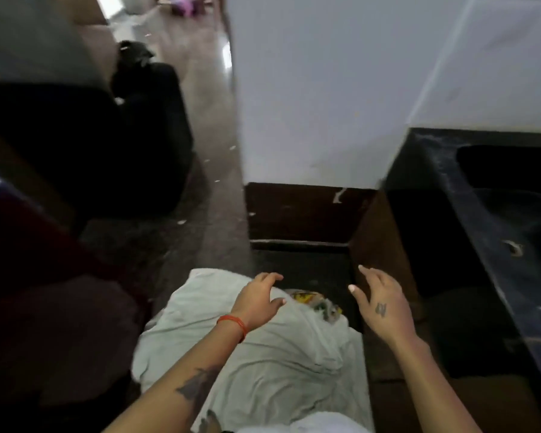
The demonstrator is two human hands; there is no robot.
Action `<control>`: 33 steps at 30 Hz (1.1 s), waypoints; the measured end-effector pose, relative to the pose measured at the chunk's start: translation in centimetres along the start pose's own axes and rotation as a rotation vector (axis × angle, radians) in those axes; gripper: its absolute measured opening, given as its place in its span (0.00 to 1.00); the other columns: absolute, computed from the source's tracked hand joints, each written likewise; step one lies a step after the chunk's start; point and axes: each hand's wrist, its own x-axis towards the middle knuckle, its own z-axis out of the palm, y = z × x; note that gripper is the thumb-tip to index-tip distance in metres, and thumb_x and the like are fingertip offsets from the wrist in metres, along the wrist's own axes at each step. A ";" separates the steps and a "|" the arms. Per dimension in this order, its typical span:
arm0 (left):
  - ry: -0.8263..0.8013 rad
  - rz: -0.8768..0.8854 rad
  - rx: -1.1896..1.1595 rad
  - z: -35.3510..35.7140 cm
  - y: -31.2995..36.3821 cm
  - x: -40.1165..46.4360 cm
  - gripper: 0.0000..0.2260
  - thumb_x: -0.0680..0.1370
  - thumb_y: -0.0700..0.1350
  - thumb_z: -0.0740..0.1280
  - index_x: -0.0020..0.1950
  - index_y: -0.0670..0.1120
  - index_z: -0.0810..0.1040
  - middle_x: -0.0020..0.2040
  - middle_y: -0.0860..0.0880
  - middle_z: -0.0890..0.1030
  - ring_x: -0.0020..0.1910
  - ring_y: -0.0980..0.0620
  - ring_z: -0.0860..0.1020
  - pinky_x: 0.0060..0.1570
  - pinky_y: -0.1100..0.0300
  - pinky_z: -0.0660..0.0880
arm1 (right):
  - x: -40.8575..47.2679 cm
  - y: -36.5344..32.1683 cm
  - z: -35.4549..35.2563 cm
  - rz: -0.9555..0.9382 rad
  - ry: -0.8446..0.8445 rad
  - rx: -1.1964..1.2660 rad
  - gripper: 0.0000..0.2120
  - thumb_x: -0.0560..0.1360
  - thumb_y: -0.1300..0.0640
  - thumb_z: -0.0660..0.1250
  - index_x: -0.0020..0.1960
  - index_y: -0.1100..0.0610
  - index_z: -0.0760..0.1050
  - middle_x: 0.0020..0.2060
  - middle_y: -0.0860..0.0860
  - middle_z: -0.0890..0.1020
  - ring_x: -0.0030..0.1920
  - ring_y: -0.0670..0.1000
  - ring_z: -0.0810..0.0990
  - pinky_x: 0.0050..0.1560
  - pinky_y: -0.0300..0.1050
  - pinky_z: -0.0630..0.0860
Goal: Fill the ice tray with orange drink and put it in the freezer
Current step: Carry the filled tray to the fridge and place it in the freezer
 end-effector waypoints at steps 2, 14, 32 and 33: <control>0.013 -0.124 -0.012 -1.7 -5.9 -3.1 0.23 0.76 0.50 0.67 0.69 0.49 0.68 0.69 0.48 0.70 0.67 0.49 0.69 0.65 0.59 0.64 | 0.1 -4.1 4.2 -0.046 -0.170 -0.029 0.25 0.78 0.47 0.59 0.73 0.54 0.62 0.71 0.56 0.66 0.72 0.55 0.61 0.70 0.48 0.61; 0.390 -0.768 -0.305 -9.6 -27.4 -24.1 0.23 0.74 0.49 0.69 0.67 0.46 0.71 0.65 0.44 0.75 0.63 0.46 0.73 0.59 0.60 0.67 | -6.5 -30.6 21.1 -0.692 -0.901 -0.343 0.29 0.77 0.43 0.59 0.74 0.52 0.57 0.71 0.57 0.64 0.70 0.57 0.64 0.69 0.48 0.63; 1.303 -0.912 -0.653 -16.4 -33.7 -40.2 0.41 0.73 0.44 0.72 0.77 0.49 0.48 0.76 0.46 0.59 0.72 0.46 0.65 0.67 0.51 0.66 | -24.3 -59.8 23.5 -1.179 -0.901 0.406 0.32 0.74 0.47 0.67 0.70 0.60 0.60 0.62 0.60 0.76 0.62 0.59 0.74 0.60 0.52 0.74; 1.288 -0.874 -0.665 -16.6 -33.7 -40.0 0.42 0.73 0.44 0.72 0.77 0.50 0.47 0.76 0.47 0.59 0.72 0.47 0.64 0.67 0.53 0.66 | -24.4 -59.9 23.6 -1.175 -0.903 0.418 0.31 0.74 0.47 0.66 0.70 0.61 0.61 0.60 0.60 0.77 0.61 0.59 0.75 0.59 0.53 0.74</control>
